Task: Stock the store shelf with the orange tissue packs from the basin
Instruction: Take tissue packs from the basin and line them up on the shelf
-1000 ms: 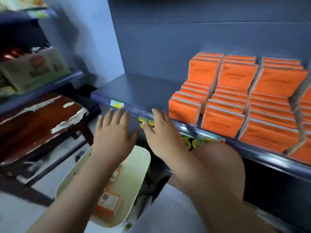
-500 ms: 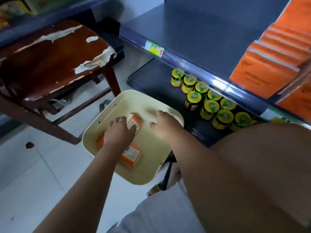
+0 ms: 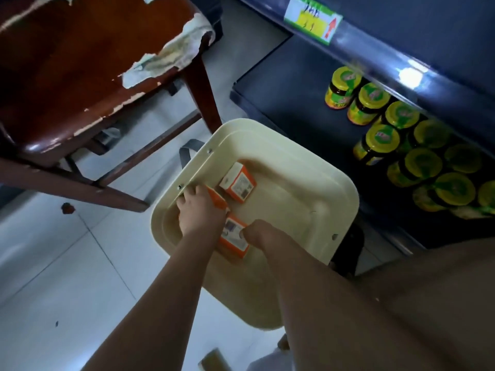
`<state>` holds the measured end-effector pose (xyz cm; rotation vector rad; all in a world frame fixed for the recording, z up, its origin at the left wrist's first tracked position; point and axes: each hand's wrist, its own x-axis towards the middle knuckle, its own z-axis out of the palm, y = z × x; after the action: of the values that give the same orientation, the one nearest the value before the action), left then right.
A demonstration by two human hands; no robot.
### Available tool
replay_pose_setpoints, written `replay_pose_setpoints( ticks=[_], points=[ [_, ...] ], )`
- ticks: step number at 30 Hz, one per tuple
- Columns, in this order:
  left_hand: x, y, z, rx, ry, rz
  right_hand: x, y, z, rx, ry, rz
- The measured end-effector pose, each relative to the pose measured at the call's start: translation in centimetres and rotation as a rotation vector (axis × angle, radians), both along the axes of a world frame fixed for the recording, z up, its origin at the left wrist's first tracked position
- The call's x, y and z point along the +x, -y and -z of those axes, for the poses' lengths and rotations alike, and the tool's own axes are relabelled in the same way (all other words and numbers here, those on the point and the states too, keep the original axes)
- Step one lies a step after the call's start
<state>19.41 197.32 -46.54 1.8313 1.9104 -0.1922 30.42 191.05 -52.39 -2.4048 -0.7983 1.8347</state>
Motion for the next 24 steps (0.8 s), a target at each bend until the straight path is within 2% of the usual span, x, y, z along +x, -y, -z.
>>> replay_pose_setpoints(
  ticks=[4, 7, 10, 13, 18, 22, 24],
  points=[
    [-0.4, 0.3, 0.9, 0.063, -0.018, 0.045, -0.9, -1.4, 2.6, -0.1, -0.102, 0.248],
    [-0.7, 0.6, 1.8, 0.068, 0.017, 0.055, -0.5, -1.8, 4.1, -0.173, -0.16, 0.347],
    [-1.0, -0.4, 1.9, 0.043, 0.087, -0.039, 0.1, -1.7, 4.6, -0.234, -0.222, 0.422],
    [-1.4, -2.0, 1.6, 0.033, 0.075, -0.039, -0.2, -1.7, 5.1, -0.264, -0.267, 0.485],
    [-2.2, -3.5, 1.7, -0.012, 0.174, -0.088, -2.1, -2.3, 5.7, -0.131, -0.236, 0.597],
    [-2.6, -3.8, 1.8, -0.082, 0.298, -0.201, -2.0, -2.3, 4.9, 0.04, -0.15, 0.489],
    [-2.7, -3.6, 1.5, -0.111, 0.348, -0.246, -0.7, -2.4, 3.9, 0.095, -0.16, 0.514]
  ],
)
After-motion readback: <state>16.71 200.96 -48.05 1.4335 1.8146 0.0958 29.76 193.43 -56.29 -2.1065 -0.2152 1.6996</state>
